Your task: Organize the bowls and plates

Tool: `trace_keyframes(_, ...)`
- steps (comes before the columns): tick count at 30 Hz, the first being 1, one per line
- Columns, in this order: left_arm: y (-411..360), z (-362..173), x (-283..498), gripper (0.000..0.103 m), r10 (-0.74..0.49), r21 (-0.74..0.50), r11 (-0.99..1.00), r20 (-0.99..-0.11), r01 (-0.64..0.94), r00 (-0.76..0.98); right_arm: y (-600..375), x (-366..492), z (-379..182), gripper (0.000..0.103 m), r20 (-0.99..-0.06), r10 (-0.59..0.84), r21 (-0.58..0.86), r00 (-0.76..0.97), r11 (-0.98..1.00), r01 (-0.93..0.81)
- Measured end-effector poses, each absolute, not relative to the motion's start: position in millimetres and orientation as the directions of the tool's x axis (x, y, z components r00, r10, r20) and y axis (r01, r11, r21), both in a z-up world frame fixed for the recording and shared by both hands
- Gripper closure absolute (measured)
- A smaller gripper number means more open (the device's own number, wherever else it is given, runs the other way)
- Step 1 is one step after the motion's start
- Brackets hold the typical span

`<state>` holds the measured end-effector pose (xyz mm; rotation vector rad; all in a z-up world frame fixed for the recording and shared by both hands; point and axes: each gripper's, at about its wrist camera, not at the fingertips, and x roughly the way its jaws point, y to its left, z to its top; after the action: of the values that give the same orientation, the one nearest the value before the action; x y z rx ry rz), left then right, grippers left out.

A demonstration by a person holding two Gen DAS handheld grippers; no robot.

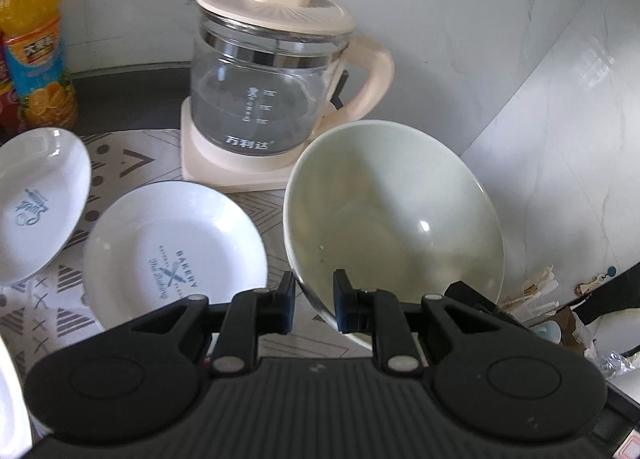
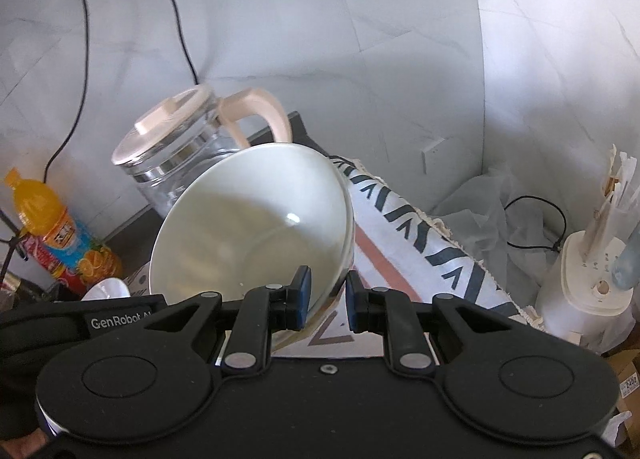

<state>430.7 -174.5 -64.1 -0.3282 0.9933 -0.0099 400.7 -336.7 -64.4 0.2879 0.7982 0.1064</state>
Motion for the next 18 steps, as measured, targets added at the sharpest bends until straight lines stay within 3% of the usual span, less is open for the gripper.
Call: trace_keyframes(18,-143.1,-49.1,373.7,0.086,-0.086,-0.254,0.942,-0.815,-0.221,0.572,-307.6,359.4,-55.4,0.085,-0.658,0.285,0.285,0.697,0.951,-0.120)
